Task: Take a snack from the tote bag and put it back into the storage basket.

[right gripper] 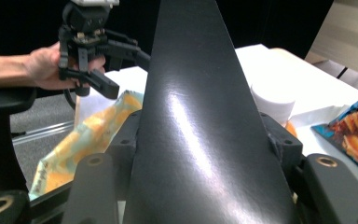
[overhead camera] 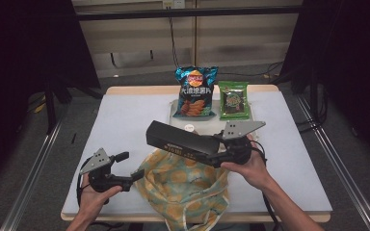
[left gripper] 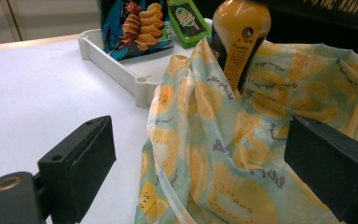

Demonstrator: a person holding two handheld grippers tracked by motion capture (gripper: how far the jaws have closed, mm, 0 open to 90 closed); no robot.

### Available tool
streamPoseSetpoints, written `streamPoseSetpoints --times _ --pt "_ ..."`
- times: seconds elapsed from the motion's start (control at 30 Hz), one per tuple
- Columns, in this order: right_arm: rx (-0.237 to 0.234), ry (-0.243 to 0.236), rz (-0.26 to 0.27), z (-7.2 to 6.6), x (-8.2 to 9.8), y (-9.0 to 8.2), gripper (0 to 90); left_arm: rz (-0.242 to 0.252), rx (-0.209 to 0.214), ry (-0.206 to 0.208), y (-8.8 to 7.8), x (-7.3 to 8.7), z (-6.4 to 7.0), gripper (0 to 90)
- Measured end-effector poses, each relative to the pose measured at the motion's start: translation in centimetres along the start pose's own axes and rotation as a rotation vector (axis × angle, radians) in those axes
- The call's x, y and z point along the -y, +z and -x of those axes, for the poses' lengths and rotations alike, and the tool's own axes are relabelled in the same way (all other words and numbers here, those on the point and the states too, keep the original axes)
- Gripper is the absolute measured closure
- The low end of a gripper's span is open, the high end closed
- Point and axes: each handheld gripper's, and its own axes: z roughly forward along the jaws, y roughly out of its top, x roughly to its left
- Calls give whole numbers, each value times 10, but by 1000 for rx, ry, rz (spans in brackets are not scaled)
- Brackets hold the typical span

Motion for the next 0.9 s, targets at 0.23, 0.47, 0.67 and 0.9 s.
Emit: streamPoseSetpoints --times 0.23,0.47,0.67,0.9 --pt "11 -12 27 7 -12 -6 435 -13 -16 3 0 1 -1 70" --pt "59 10 57 21 -16 -19 435 -35 -23 18 1 1 1 63" --pt "97 34 62 41 -14 -24 435 -33 -28 4 1 1 -1 97" --pt "114 58 56 61 -7 -21 435 -36 -44 -8 1 1 -1 103"
